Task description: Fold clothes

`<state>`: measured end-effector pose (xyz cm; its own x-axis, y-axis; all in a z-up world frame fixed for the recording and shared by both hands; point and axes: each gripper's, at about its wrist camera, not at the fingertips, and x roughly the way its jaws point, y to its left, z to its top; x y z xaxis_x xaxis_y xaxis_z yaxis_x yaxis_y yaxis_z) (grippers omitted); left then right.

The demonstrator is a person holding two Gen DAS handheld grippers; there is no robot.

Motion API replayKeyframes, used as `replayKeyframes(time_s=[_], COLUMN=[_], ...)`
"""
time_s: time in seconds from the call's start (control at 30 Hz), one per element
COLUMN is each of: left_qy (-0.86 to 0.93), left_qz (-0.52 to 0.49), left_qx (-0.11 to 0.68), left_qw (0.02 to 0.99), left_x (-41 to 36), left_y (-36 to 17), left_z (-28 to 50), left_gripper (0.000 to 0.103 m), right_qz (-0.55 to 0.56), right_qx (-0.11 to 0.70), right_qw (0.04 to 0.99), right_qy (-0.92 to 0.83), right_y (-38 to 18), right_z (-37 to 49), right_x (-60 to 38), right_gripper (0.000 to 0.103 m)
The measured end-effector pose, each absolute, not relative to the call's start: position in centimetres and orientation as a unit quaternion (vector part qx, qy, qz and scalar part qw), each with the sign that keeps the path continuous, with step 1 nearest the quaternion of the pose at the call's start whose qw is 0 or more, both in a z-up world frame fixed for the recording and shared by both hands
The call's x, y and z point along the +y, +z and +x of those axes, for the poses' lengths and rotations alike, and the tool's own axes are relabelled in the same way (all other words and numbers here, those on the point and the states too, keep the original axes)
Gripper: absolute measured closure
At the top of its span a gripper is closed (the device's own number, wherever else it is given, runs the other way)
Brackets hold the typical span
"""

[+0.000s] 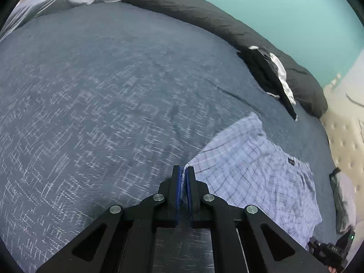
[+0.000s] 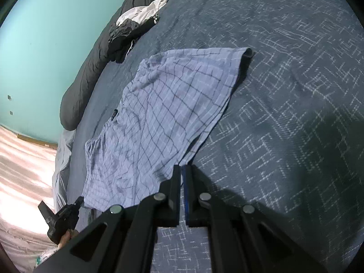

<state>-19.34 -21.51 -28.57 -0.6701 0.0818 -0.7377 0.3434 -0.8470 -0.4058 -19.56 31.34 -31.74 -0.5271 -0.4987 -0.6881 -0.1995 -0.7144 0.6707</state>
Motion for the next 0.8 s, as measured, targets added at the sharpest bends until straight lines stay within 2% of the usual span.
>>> replayKeyframes(time_s=[0.13, 0.6, 0.67, 0.8], left_qy=[-0.862, -0.861, -0.863, -0.868], left_qz=[0.406, 0.413, 0.409, 0.398], left_qx=[0.29, 0.286, 0.286, 0.285], left_qw=[0.084, 0.075, 0.077, 0.08], left_x=[-22.4, -21.2, -21.2, -21.4], left_y=[-29.8, -29.9, -29.5, -28.5], left_z=[-19.4, -19.9, -19.8, -19.1], left_gripper=[0.098, 0.097, 0.095, 0.078], right_qz=[0.473, 0.456, 0.453, 0.445], right_qx=[-0.368, -0.369, -0.37, -0.368], right_qw=[0.092, 0.099, 0.103, 0.107], right_qy=[-0.795, -0.804, -0.805, -0.809], right_y=[-31.6, -31.1, -30.9, -30.4], right_z=[-19.7, -21.5, -22.0, -22.9], right_x=[31.3, 29.5, 29.1, 28.5], right_gripper=[0.1, 0.098, 0.098, 0.098])
